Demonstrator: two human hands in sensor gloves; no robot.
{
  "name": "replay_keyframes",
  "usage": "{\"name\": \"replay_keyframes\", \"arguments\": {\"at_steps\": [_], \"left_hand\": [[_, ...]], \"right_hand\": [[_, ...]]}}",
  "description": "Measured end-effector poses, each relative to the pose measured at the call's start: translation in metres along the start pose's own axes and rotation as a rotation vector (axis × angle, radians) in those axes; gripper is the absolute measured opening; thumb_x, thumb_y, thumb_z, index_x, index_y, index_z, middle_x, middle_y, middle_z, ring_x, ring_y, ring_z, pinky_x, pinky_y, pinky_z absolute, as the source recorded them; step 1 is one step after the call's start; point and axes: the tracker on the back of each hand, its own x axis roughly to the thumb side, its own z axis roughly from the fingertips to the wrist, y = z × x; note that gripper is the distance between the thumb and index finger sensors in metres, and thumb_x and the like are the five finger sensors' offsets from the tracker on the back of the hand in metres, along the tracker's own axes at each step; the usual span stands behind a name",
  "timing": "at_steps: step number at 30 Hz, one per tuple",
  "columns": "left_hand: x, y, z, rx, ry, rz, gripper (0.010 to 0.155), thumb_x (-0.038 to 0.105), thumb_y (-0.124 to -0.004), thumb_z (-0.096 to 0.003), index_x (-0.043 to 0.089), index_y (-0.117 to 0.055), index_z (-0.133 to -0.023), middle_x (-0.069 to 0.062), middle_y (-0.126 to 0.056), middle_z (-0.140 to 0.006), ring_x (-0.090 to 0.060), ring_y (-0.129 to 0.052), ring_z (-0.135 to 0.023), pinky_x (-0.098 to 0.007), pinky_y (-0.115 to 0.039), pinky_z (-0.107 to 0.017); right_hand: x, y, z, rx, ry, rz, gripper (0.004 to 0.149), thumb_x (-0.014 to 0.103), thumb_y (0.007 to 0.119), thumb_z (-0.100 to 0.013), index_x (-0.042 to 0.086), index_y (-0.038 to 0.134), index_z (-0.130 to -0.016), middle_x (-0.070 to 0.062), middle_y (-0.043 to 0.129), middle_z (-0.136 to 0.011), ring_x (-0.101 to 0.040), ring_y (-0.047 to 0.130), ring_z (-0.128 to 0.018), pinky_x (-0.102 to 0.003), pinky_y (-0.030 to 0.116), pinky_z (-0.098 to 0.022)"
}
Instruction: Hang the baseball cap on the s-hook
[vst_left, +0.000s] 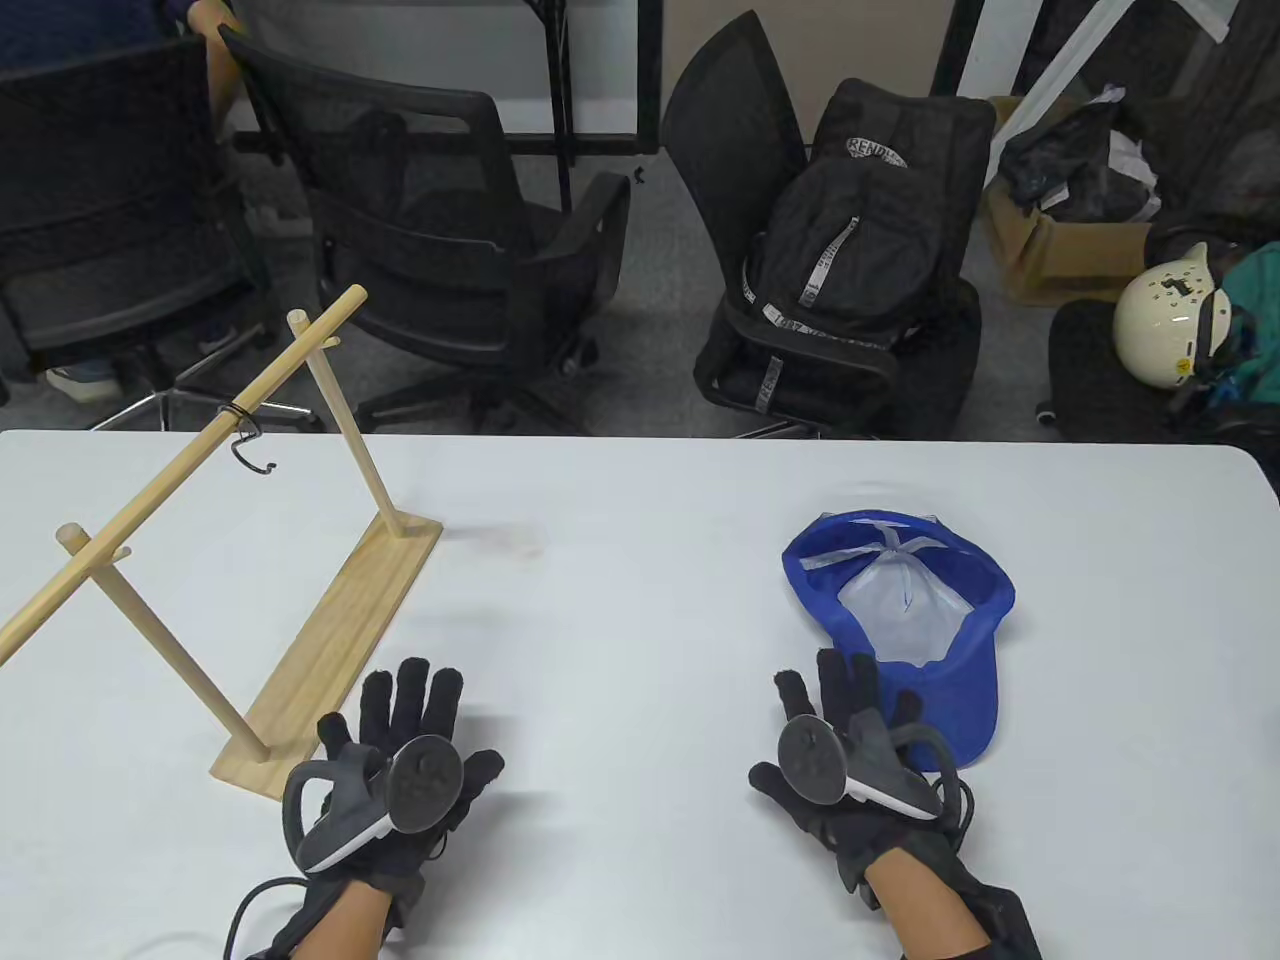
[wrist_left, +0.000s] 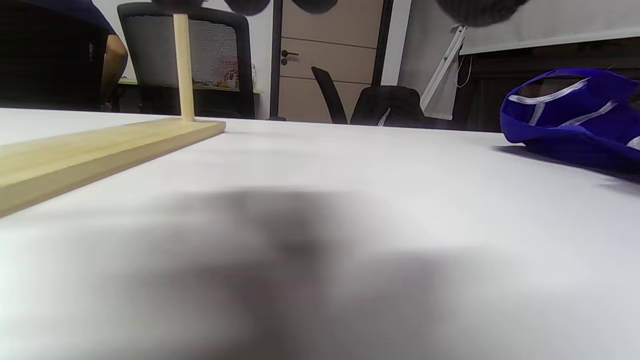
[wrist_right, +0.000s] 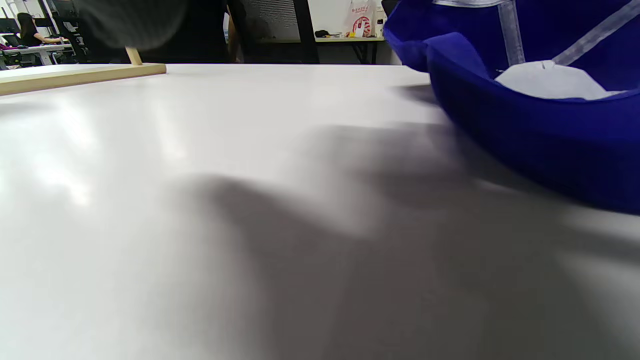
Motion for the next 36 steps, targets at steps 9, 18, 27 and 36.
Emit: {"name": "replay_keyframes", "arguments": {"at_steps": [9,18,27,36], "left_hand": [[0.004,0.004,0.001,0.033,-0.013,-0.005,0.091,0.062,-0.061,-0.0575,0.005,-0.039,-0.125,-0.035,-0.037,-0.129,-0.068,-0.042,-0.113,-0.087,-0.037,-0.062],[0.000,0.005,-0.001,0.049,-0.008,0.001,0.092,0.062,-0.062,-0.0575,0.005,-0.039,-0.125,-0.035,-0.037,-0.129,-0.068,-0.041,-0.113,-0.087,-0.036,-0.062],[-0.003,0.009,0.000,0.064,-0.002,0.018,0.092,0.062,-0.062,-0.0575,0.005,-0.039,-0.125,-0.035,-0.036,-0.130,-0.067,-0.041,-0.114,-0.087,-0.036,-0.062],[-0.006,0.010,0.000,0.063,0.001,0.030,0.092,0.062,-0.062,-0.0577,0.004,-0.039,-0.125,-0.035,-0.036,-0.129,-0.068,-0.041,-0.113,-0.087,-0.036,-0.062]], "right_hand": [[0.005,-0.007,0.003,-0.056,-0.014,0.002,0.093,0.058,0.064,-0.053,-0.001,0.023,-0.113,-0.043,0.010,-0.108,-0.068,0.011,-0.098,-0.086,0.025,-0.056],[-0.004,-0.027,0.003,-0.156,0.100,-0.069,0.094,0.050,0.070,-0.054,-0.010,0.022,-0.109,-0.047,0.017,-0.107,-0.070,0.021,-0.098,-0.085,0.035,-0.057],[-0.031,-0.031,-0.025,-0.118,0.287,-0.085,0.092,0.042,0.077,-0.053,-0.003,0.019,-0.109,-0.047,0.021,-0.106,-0.071,0.033,-0.097,-0.083,0.047,-0.057],[-0.052,-0.001,-0.054,0.043,0.445,-0.045,0.096,0.044,0.074,-0.054,-0.013,0.015,-0.105,-0.048,0.027,-0.104,-0.071,0.043,-0.094,-0.078,0.058,-0.056]]}}
